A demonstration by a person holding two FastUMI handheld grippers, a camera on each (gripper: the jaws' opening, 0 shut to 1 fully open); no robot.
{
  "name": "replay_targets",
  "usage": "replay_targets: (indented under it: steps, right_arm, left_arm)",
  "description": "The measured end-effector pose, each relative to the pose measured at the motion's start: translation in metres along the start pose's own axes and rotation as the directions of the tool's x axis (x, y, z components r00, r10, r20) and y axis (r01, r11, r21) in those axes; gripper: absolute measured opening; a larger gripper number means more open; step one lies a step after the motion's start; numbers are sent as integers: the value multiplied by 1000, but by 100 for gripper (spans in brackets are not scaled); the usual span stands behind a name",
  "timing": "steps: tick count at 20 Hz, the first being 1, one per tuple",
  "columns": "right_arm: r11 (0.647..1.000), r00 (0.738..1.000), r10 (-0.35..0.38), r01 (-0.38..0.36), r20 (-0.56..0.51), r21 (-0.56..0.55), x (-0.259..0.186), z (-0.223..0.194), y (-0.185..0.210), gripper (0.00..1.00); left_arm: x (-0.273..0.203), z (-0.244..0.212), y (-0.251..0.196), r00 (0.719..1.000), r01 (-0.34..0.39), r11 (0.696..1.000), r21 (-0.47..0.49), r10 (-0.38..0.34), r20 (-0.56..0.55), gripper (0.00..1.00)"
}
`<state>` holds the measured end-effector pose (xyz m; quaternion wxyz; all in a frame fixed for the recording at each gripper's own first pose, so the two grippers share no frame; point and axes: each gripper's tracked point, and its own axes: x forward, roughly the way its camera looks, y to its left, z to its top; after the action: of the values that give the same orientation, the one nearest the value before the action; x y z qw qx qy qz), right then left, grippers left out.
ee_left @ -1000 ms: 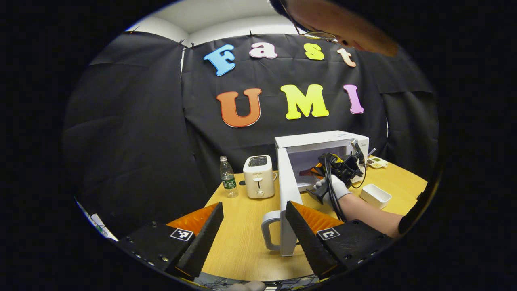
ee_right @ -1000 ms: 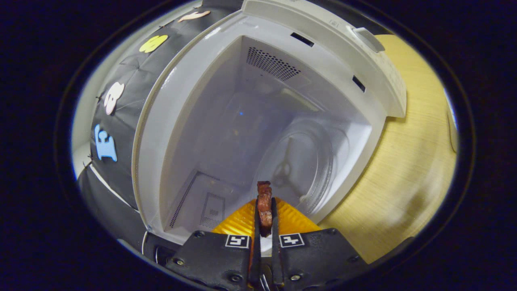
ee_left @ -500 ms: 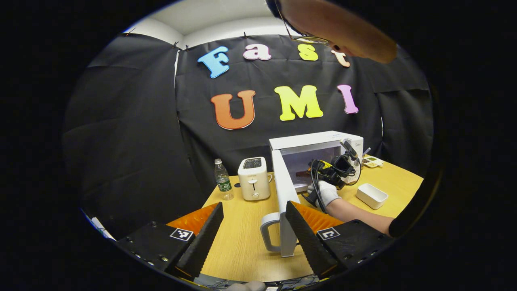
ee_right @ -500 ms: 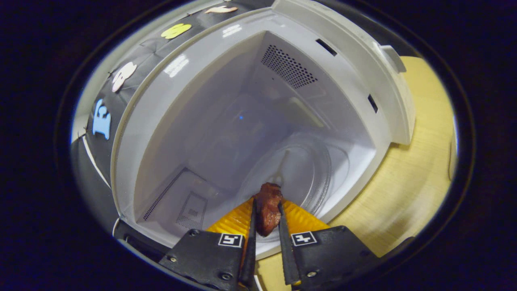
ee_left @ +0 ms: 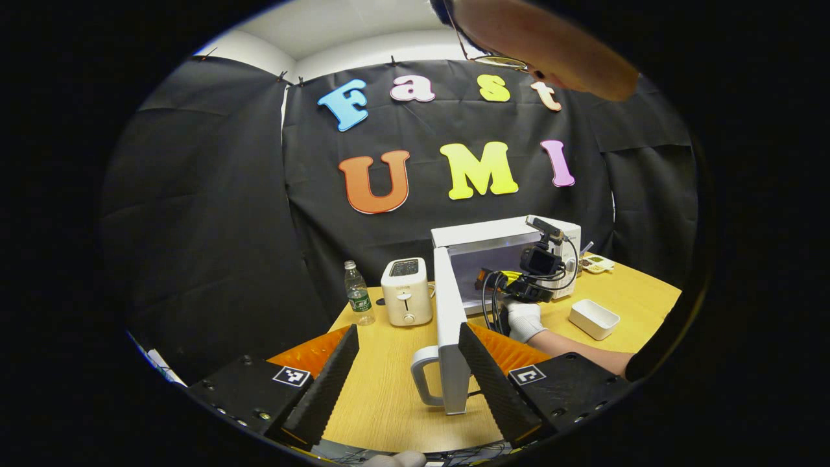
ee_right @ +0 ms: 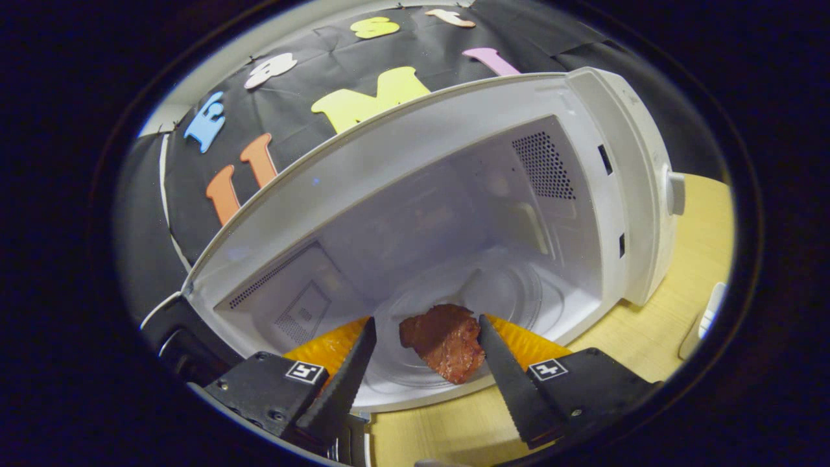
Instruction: Open the microwave oven with the left hand, put the food in, and close the microwave oven.
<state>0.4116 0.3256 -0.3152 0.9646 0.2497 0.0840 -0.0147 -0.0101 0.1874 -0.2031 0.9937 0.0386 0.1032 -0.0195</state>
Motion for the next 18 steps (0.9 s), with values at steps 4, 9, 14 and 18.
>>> replay_targets:
  steps: [4,9,14,18]
  right_arm:
    - [998,998,-21,25,65,-53,-9,22,-11,100]
    - [997,999,0,4,46,-78,-27,31,-11,100]
    - [981,999,46,-46,-2,-186,-90,60,-5,100]
    - [938,997,76,-73,-3,-340,-147,115,-5,100]
  left_arm:
    - [-3,2,1,1000,-8,1000,-13,8,4,95]
    - [-9,4,-1,1000,-21,1000,-9,21,15,95]
    - [-13,16,4,997,-55,998,-28,56,44,95]
    - [-14,30,5,997,-62,996,-61,65,50,95]
